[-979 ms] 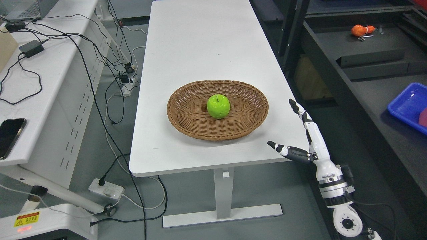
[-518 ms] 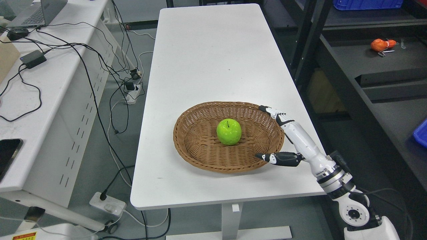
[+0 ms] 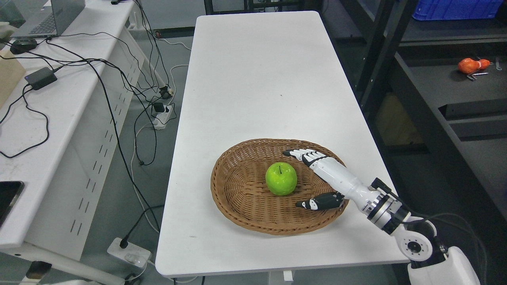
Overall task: Place green apple on left shelf middle layer
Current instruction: 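Close the right hand fingers around the green apple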
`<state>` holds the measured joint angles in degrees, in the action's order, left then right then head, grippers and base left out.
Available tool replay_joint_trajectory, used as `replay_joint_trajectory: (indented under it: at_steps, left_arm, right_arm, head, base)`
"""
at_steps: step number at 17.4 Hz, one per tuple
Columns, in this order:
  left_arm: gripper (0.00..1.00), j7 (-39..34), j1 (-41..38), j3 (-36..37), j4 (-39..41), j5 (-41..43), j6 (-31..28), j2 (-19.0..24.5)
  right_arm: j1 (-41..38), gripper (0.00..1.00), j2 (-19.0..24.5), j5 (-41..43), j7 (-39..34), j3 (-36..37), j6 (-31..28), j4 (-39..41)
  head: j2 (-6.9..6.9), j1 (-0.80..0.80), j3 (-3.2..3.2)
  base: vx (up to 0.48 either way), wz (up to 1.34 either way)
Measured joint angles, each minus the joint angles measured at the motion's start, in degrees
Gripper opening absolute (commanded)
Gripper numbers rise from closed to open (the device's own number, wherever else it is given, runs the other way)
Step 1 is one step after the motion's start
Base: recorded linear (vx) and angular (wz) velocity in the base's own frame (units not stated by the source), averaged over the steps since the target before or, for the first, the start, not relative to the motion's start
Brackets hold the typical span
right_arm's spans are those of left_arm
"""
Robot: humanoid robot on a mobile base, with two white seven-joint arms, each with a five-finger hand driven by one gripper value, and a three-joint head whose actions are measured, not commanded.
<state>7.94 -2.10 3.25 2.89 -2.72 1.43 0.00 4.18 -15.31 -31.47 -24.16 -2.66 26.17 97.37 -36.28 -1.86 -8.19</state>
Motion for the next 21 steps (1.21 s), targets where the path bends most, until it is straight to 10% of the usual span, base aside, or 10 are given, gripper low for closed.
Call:
replay_joint_trajectory:
  at_steps: [21]
  left_arm:
    - [1.0, 0.05, -0.01, 0.0, 0.0, 0.0, 0.0, 0.0]
  right_arm:
    - [7.2, 0.91, -0.58, -3.82, -0.58, -9.04, -2.22, -6.62]
  head:
    - [0.0, 0.0, 0.0]
  base:
    - [0.011, 0.0]
